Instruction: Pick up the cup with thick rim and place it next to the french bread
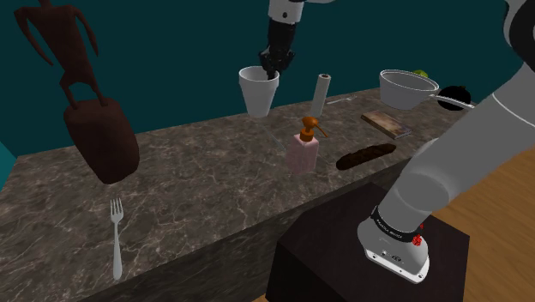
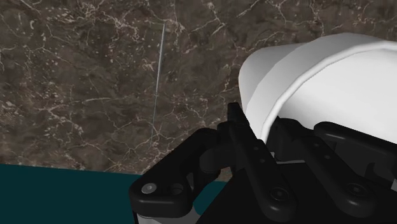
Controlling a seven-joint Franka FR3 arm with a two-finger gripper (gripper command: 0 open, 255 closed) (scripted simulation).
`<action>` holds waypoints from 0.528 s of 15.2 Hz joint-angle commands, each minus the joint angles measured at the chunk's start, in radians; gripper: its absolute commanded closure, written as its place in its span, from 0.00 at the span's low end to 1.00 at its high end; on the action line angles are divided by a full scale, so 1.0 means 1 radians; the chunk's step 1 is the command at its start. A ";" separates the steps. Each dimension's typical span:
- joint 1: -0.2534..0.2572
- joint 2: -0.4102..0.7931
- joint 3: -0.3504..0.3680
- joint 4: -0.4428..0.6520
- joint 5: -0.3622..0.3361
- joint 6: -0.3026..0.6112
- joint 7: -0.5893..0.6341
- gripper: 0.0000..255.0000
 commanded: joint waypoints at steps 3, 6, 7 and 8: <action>-0.031 -0.082 -0.057 -0.078 -0.004 -0.010 -0.087 1.00; -0.055 -0.139 -0.103 -0.129 -0.015 -0.019 -0.153 1.00; -0.063 -0.156 -0.119 -0.144 -0.020 -0.023 -0.175 1.00; -0.071 -0.172 -0.135 -0.158 -0.025 -0.027 -0.197 1.00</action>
